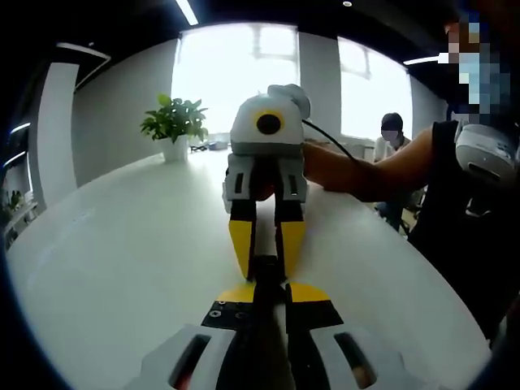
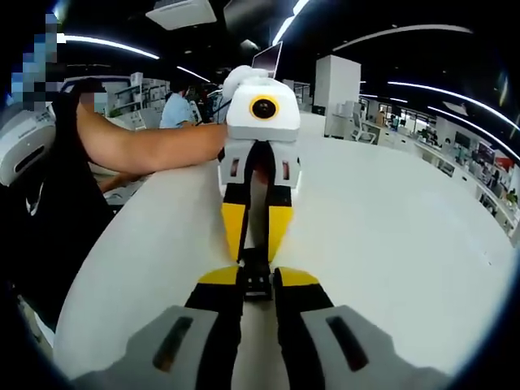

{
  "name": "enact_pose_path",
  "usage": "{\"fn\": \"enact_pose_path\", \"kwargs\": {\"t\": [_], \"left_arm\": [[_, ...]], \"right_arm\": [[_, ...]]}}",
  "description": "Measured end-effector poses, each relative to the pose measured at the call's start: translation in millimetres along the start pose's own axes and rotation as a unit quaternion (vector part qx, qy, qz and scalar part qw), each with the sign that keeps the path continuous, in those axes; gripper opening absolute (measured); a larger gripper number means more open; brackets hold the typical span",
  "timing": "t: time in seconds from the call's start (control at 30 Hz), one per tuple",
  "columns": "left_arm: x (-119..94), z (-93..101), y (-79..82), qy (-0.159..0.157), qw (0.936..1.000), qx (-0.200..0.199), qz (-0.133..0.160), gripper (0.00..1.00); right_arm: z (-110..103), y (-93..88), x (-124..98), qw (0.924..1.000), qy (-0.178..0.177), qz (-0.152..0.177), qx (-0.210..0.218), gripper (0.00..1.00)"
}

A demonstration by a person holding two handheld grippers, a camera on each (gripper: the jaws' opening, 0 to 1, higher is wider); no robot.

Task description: Snap the two parts of the plastic buckle together until the buckle closes and remains connected.

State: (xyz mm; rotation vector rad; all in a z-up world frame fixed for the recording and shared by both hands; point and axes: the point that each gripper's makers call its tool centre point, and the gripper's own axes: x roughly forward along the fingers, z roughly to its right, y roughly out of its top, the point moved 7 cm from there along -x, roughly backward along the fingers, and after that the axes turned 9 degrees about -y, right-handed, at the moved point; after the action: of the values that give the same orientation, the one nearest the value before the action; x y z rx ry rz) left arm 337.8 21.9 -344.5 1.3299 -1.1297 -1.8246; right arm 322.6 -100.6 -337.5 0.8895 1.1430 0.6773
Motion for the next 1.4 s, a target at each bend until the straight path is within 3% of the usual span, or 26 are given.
{"fn": "enact_pose_path", "kwargs": {"t": [0.07, 0.13, 0.37, 0.4, 1.0, 1.3, 1.33, 1.37, 1.4], "left_arm": [[-0.1, -0.1, -0.1, 0.000, 1.0000, 0.000, 0.000, 0.08], [-0.1, -0.4, -0.2, 0.000, 1.0000, -0.001, 0.001, 0.08], [-0.4, -1.3, -0.7, -0.001, 1.0000, -0.001, 0.002, 0.08], [-0.4, -1.2, -0.8, -0.001, 1.0000, -0.001, 0.002, 0.08], [0.8, 0.5, -0.6, -0.005, 1.0000, 0.003, -0.003, 0.08], [5.1, 5.0, 0.3, -0.023, 0.9997, 0.011, -0.003, 0.07], [11.0, 4.9, 5.8, -0.019, 0.9996, 0.018, 0.014, 0.07], [1.2, 11.0, -1.1, -0.026, 0.9995, 0.017, -0.002, 0.07], [5.2, 14.1, -0.8, -0.027, 0.9995, 0.016, -0.001, 0.07]], "right_arm": [[-0.7, 0.1, -0.8, 1.0000, 0.007, -0.001, 0.003, 0.28], [1.9, 0.3, -1.0, 1.0000, 0.004, -0.002, 0.005, 0.28], [7.1, -3.1, -10.6, 0.9995, 0.008, -0.018, 0.025, 0.18], [7.1, -3.1, -10.4, 0.9994, 0.009, -0.019, 0.026, 0.12], [3.7, -1.2, -9.1, 0.9995, 0.014, -0.028, -0.001, 0.08], [-2.1, -0.3, -6.9, 0.9991, 0.036, -0.022, -0.002, 0.08], [-5.4, 2.6, -6.4, 0.9983, 0.049, -0.029, -0.012, 0.08], [-1.9, 4.3, -11.4, 0.9986, 0.032, -0.032, -0.025, 0.07], [-2.6, 4.3, -12.8, 0.9988, 0.035, -0.031, -0.017, 0.08]]}}
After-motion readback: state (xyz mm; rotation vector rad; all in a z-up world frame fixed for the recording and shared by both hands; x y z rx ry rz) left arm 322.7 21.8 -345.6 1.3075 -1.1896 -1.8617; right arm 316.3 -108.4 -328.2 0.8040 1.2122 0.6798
